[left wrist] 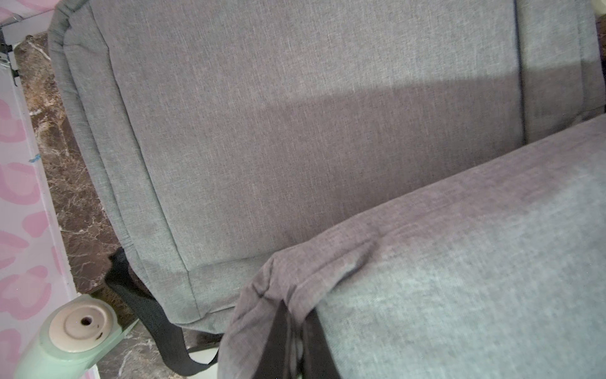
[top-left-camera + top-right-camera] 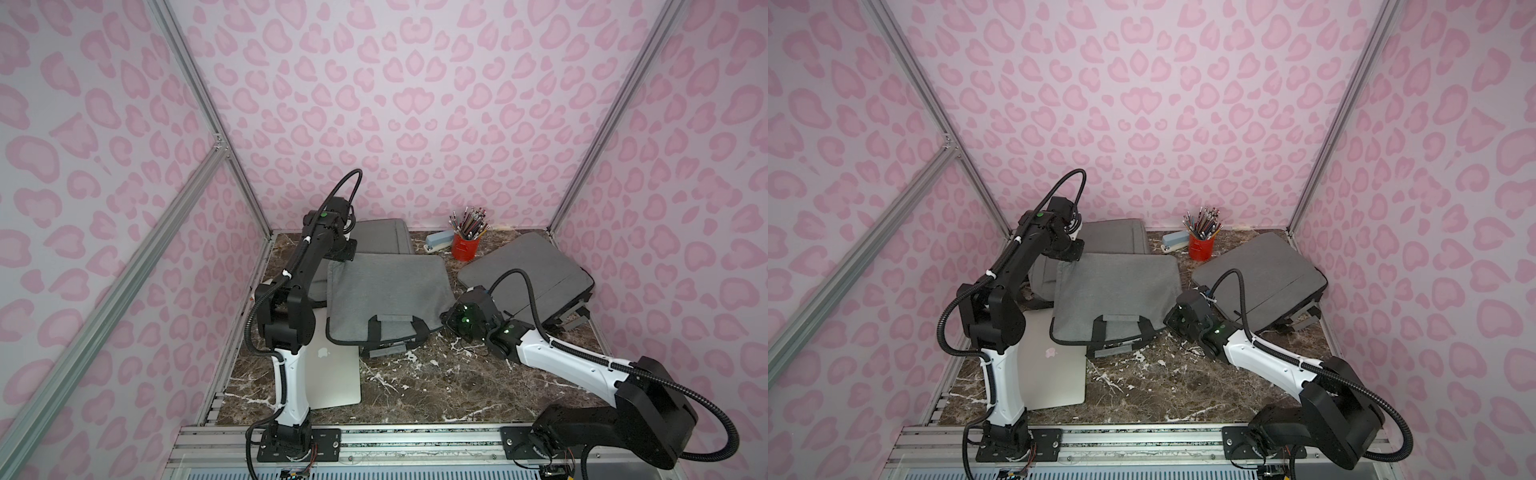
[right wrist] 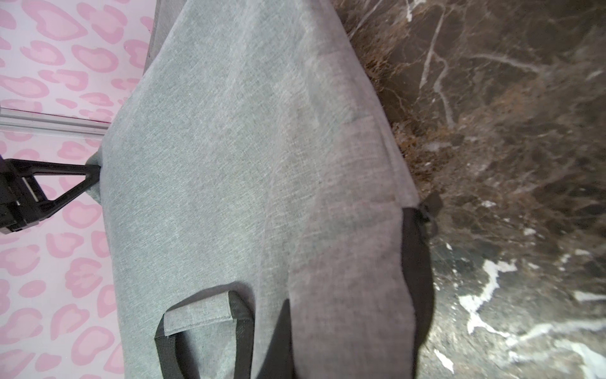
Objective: Open the zippered laptop bag and take out the laptop
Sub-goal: Adjust the zippered laptop bag at the center of the board.
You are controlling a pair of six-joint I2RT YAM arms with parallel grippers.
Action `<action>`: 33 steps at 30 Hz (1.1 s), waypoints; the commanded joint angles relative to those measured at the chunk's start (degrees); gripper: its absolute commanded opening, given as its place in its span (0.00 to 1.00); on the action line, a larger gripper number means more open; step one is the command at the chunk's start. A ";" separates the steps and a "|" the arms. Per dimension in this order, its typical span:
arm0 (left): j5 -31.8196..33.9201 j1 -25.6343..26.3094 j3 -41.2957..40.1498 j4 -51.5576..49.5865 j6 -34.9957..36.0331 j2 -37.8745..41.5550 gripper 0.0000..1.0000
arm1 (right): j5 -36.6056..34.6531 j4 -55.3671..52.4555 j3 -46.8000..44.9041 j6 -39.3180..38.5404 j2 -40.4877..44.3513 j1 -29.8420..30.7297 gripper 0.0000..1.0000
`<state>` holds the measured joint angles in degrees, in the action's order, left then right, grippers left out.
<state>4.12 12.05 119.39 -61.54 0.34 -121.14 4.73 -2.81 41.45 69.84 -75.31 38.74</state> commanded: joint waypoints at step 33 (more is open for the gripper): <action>-13.26 0.32 -7.97 6.51 -5.61 1.56 0.02 | 4.01 6.12 -3.66 -2.74 4.29 -4.36 0.00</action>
<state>-3.03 12.01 111.26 -56.88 -3.36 -120.84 5.78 -3.27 37.98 67.90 -71.00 34.37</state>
